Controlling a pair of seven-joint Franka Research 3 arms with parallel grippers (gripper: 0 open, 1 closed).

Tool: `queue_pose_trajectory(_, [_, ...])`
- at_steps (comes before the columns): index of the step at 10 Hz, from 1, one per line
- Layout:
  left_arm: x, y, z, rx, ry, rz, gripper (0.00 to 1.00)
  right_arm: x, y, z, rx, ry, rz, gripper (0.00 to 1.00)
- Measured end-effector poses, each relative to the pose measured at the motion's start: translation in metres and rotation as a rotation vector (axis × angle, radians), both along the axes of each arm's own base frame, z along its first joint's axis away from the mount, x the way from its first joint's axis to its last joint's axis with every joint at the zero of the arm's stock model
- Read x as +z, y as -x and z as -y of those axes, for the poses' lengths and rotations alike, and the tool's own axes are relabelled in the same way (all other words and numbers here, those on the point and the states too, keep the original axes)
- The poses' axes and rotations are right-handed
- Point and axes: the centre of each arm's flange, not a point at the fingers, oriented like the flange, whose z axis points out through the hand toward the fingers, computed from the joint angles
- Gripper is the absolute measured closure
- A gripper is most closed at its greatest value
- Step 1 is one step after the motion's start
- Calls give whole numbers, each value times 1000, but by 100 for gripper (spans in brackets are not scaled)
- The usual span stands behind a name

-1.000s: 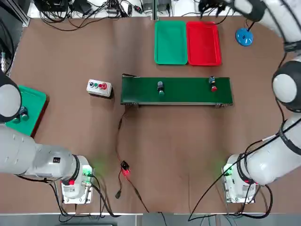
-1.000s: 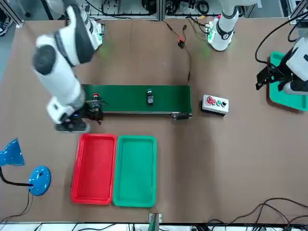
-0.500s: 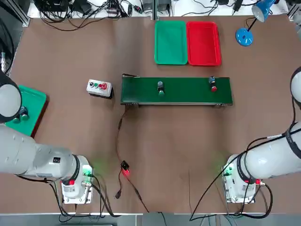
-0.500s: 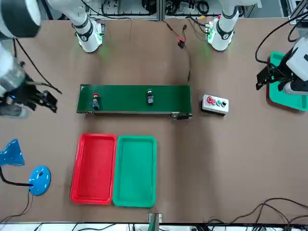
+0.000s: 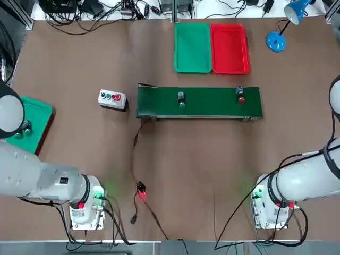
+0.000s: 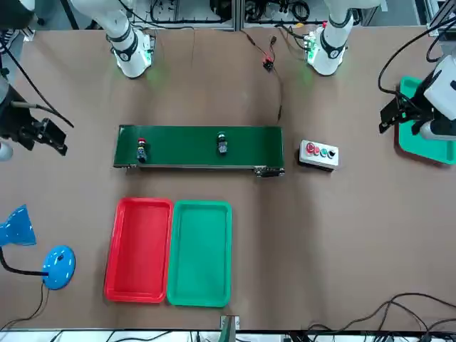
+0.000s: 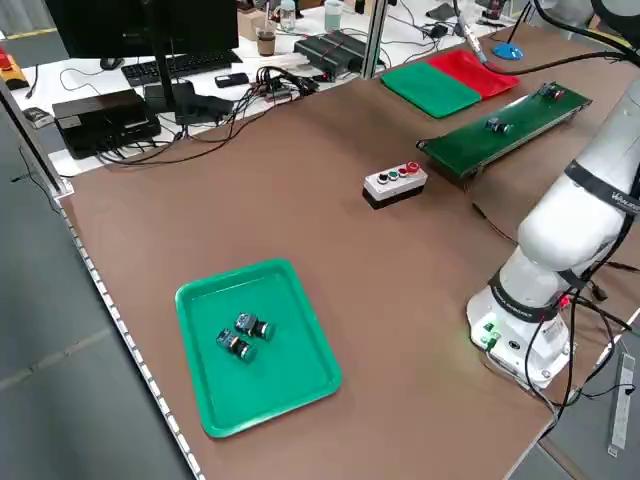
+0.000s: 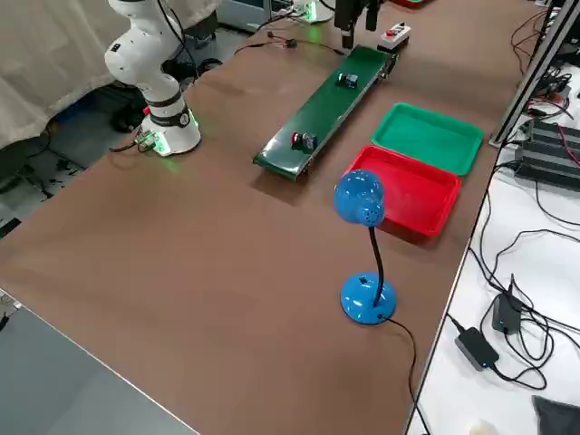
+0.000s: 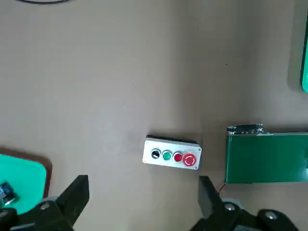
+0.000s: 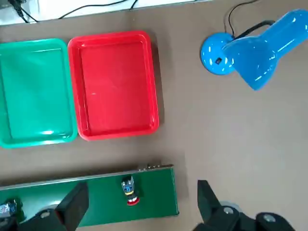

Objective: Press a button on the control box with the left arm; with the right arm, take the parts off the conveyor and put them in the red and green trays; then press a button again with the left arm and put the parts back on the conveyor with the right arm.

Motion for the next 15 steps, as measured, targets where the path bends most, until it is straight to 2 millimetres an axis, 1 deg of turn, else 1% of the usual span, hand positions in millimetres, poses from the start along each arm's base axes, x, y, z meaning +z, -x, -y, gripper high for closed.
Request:
queue_pose_trajectory(3, [0, 0, 0, 0, 0, 0, 0, 29, 20, 16, -26, -48, 16, 0])
queue_pose_trajectory(4, [0, 0, 0, 0, 0, 0, 0, 32, 26, 18, -30, -52, 4, 0])
queue_pose_trajectory(7, [0, 0, 0, 0, 0, 0, 0, 23, 33, 20, -33, -54, -30, 0])
queue_pose_trajectory(9, [0, 0, 0, 0, 0, 0, 0, 19, 38, 26, -44, -54, -43, 0])
queue_pose_trajectory(11, [0, 0, 0, 1, 0, 0, 0, 16, 40, 32, -55, -54, -50, 0])
queue_pose_trajectory(15, [0, 0, 0, 1, 0, 0, 0, 16, 40, 29, -49, -54, -50, 0])
